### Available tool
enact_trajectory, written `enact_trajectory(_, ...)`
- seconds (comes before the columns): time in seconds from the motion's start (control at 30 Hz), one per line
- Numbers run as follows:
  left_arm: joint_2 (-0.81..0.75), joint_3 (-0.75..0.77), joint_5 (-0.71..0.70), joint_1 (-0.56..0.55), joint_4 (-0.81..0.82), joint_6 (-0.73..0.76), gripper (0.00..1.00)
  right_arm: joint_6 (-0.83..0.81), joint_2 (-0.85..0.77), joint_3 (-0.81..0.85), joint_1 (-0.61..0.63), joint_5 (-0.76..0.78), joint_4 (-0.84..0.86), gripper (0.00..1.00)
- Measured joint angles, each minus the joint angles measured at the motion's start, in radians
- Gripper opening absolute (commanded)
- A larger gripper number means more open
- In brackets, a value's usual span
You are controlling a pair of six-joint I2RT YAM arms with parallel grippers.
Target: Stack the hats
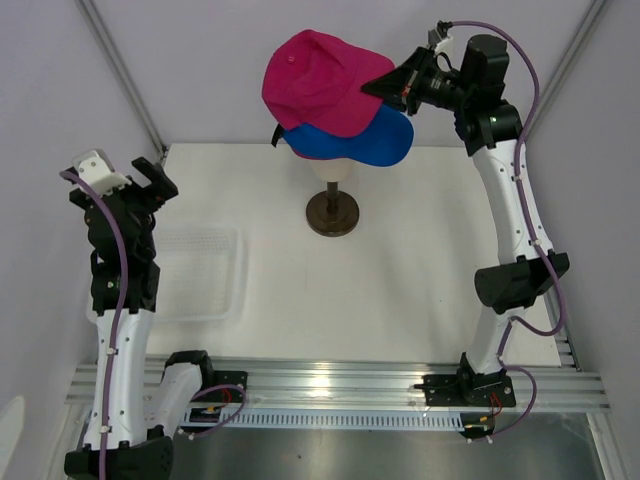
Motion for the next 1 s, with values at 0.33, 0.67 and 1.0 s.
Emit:
enact_trajectory(0.33, 0.066, 0.0, 0.064, 0.0, 0.001, -0.045, 0.99, 0.0, -0.06, -0.127, -0.077, -0.102, 0.0, 0.0)
enact_trajectory(0.67, 0.078, 0.0, 0.073, 0.0, 0.001, -0.051, 0.99, -0.029, -0.061, -0.215, -0.149, -0.195, -0.02, 0.0)
enact_trajectory(1.0, 0.077, 0.0, 0.073, 0.0, 0.001, -0.042, 1.0, -0.145, -0.045, -0.206, -0.171, -0.225, -0.105, 0.33)
